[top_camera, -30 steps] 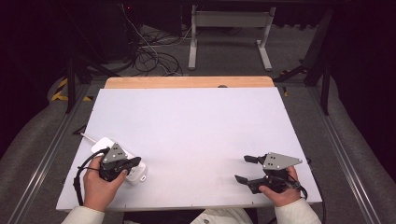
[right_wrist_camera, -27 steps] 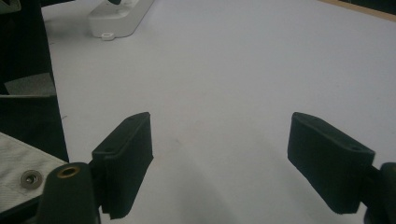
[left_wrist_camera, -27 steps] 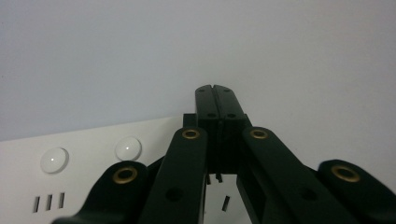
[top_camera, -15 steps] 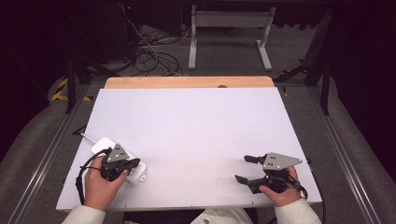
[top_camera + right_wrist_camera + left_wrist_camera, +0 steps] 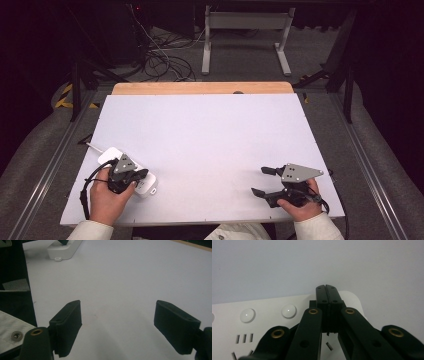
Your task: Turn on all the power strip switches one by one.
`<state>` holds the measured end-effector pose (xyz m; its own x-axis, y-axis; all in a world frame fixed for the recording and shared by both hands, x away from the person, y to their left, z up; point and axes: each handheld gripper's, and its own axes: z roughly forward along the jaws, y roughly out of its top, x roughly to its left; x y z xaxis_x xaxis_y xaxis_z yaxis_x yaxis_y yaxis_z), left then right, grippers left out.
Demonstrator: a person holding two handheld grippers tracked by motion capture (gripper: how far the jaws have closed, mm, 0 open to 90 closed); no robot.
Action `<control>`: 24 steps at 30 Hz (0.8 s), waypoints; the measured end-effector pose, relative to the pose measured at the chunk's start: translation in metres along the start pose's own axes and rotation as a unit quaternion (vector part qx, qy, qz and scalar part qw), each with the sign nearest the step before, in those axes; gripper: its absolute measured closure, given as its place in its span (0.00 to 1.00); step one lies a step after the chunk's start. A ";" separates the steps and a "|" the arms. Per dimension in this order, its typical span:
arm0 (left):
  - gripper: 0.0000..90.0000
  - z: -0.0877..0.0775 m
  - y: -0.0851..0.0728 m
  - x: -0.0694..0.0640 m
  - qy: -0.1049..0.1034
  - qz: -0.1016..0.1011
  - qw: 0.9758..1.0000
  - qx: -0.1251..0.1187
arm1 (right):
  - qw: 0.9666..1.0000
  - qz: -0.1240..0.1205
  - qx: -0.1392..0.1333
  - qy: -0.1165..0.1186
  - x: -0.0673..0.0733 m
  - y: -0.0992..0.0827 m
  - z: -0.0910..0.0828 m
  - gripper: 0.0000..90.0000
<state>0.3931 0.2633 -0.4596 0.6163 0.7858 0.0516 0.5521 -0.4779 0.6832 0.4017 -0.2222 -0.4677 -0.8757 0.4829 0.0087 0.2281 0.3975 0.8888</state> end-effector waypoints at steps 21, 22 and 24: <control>1.00 0.003 0.001 -0.010 0.020 0.020 1.000 0.012 | 1.000 0.000 0.000 0.001 0.000 0.000 0.000 0.25; 1.00 0.003 0.001 -0.011 0.021 0.018 1.000 0.012 | 1.000 0.000 -0.001 0.001 0.000 0.000 0.000 0.25; 1.00 0.003 0.000 -0.010 0.018 0.015 1.000 0.007 | 1.000 0.001 -0.001 0.001 0.000 0.000 0.000 0.25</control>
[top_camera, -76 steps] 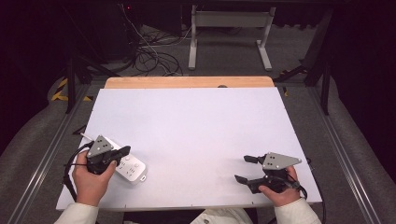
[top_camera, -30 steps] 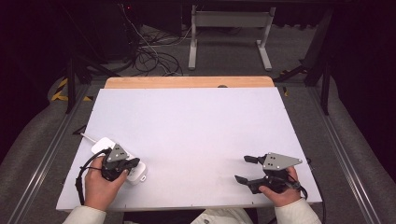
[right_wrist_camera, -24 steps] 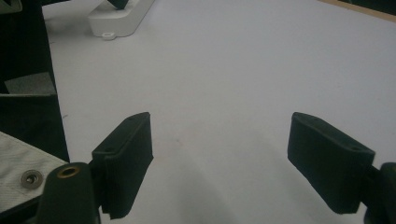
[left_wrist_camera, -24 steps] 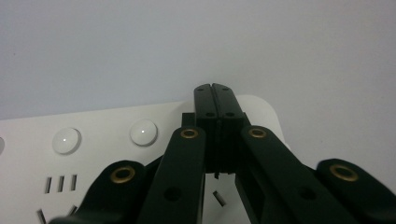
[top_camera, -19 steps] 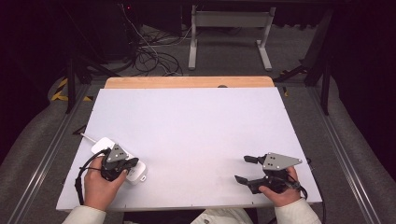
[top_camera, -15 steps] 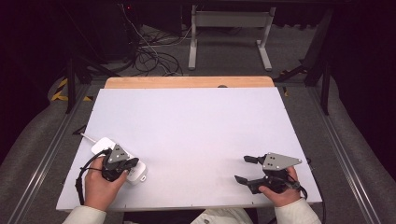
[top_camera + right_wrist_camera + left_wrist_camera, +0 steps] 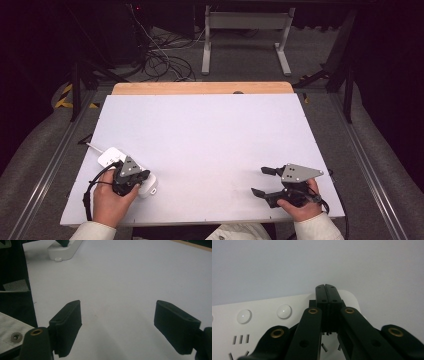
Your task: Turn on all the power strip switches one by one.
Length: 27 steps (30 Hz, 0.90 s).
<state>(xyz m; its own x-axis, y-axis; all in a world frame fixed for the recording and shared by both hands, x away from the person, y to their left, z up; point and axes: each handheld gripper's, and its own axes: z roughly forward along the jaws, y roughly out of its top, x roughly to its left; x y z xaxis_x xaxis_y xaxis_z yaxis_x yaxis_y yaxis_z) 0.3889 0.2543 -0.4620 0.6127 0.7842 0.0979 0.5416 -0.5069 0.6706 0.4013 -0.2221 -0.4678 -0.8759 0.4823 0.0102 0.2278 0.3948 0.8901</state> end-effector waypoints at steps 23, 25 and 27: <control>0.52 -0.034 0.008 -0.017 -0.084 -0.005 0.976 -0.203 | 1.000 0.002 -0.001 -0.001 -0.001 -0.001 -0.001 0.25; 0.43 -0.034 0.008 -0.022 -0.089 0.002 0.973 -0.211 | 1.000 0.002 -0.002 -0.001 -0.001 0.000 -0.001 0.25; 0.35 -0.032 0.008 -0.028 -0.099 0.007 0.971 -0.219 | 1.000 0.002 -0.002 0.000 0.000 0.000 -0.001 0.25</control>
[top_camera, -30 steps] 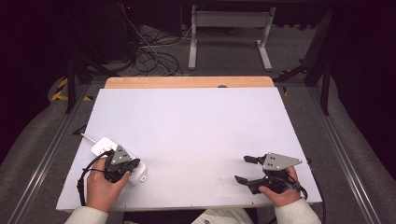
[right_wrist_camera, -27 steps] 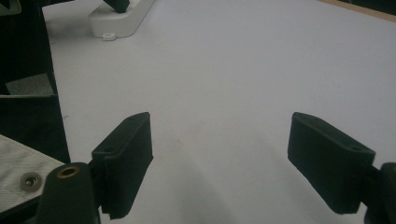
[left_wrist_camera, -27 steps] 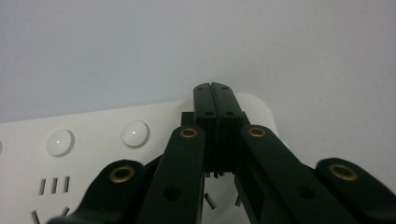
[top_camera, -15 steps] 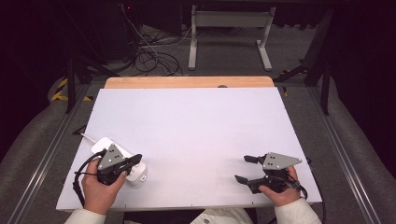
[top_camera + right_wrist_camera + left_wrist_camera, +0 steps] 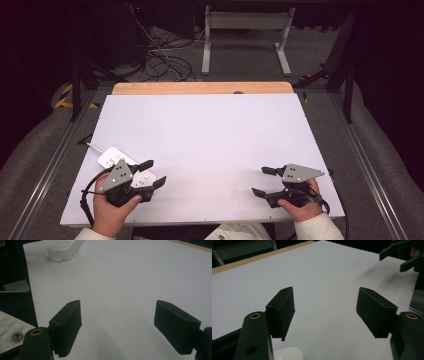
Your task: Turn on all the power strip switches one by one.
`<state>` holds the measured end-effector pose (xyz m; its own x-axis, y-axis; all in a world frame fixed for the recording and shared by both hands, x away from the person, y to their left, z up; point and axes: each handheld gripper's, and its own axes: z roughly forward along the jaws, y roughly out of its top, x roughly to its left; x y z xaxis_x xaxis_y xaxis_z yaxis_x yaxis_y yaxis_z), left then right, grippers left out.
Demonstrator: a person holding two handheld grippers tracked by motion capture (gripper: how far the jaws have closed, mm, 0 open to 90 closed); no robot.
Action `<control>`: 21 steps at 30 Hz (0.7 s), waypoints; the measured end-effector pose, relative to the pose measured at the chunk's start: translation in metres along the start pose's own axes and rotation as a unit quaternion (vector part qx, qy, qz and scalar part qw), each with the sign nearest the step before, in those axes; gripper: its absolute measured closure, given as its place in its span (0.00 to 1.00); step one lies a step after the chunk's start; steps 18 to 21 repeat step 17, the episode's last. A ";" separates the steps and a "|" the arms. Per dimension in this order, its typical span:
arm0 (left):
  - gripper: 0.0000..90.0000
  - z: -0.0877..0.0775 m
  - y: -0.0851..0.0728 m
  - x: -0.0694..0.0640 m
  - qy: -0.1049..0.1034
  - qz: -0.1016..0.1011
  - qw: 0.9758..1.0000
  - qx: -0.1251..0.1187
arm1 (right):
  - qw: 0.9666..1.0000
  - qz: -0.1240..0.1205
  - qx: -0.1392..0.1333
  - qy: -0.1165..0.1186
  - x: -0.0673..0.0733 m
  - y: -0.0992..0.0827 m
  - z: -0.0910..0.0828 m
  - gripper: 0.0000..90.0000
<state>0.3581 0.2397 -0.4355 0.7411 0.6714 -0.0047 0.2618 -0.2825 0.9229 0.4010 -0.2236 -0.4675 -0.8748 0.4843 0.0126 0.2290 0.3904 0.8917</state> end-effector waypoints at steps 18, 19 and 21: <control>0.23 0.030 -0.027 -0.014 -0.034 0.016 0.999 -0.006 | 1.000 -0.002 0.001 0.003 0.001 0.001 0.001 0.22; 0.23 0.030 -0.027 -0.014 -0.034 0.016 0.999 -0.006 | 1.000 -0.002 0.001 0.003 0.001 0.001 0.001 0.22; 0.23 0.030 -0.027 -0.014 -0.034 0.016 0.999 -0.006 | 1.000 -0.002 0.001 0.003 0.001 0.001 0.001 0.22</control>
